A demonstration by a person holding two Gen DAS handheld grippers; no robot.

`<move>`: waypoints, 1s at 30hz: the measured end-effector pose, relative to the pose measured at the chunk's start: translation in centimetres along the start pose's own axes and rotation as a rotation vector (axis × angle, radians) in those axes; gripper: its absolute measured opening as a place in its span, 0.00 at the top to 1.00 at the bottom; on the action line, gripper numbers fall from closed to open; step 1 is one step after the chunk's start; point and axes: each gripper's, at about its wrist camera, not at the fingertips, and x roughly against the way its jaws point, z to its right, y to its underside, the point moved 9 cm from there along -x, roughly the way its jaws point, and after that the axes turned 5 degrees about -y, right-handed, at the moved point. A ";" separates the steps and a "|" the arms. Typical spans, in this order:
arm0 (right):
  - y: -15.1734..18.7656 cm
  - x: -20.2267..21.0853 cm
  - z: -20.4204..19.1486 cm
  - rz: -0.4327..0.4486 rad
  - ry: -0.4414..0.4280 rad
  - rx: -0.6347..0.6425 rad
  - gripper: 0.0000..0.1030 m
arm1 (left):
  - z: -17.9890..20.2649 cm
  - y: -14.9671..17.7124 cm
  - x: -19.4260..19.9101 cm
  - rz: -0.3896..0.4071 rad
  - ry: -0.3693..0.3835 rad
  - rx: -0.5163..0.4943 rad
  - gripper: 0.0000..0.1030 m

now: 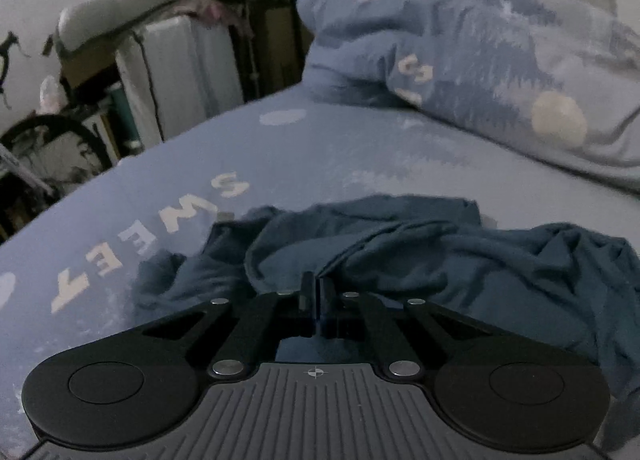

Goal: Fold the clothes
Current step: 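Grasp the dark blue shirt with the right gripper and lift it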

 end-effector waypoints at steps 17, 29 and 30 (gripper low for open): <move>5.5 31.1 13.1 0.280 0.185 -0.274 0.98 | 4.3 4.8 0.5 -0.105 0.086 -0.092 0.00; 13.5 51.5 18.9 0.336 0.472 -0.391 0.98 | 6.9 9.9 0.6 -0.206 0.163 -0.215 0.00; 14.3 52.9 19.0 0.325 0.498 -0.393 0.98 | 6.9 10.1 0.6 -0.213 0.161 -0.214 0.00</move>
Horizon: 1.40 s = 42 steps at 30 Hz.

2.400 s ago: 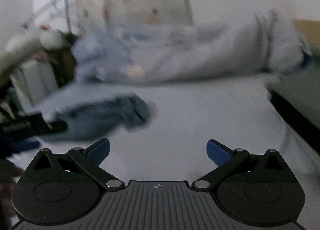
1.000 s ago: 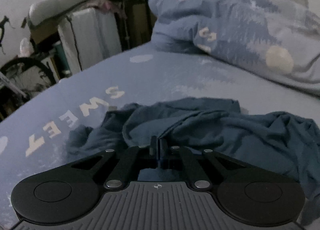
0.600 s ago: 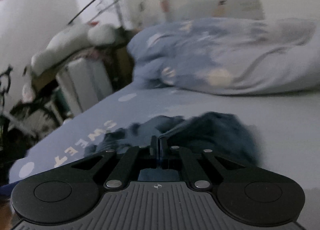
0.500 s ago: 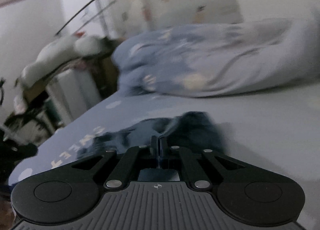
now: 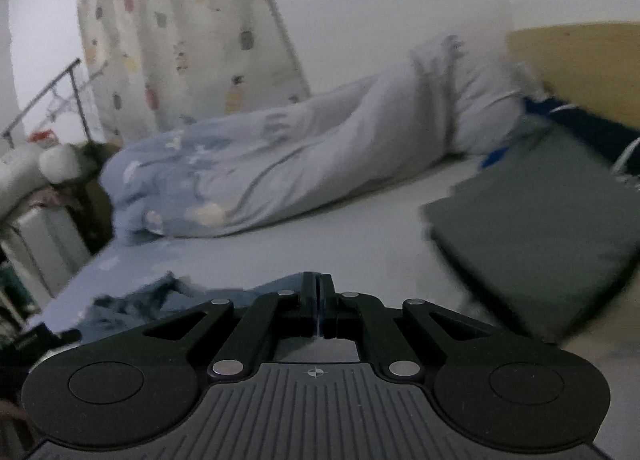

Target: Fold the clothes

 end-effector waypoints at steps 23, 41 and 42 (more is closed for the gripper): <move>11.6 -17.7 -21.8 -0.233 -0.323 0.419 0.50 | -4.6 -4.7 1.6 0.135 -0.145 0.113 0.00; 19.5 -21.6 -33.8 -0.342 -0.566 0.749 0.91 | -12.2 -7.3 1.3 0.088 -0.223 0.295 0.08; 19.6 -19.9 -33.2 -0.346 -0.588 0.762 0.91 | -12.5 -7.4 1.5 0.093 -0.224 0.288 0.09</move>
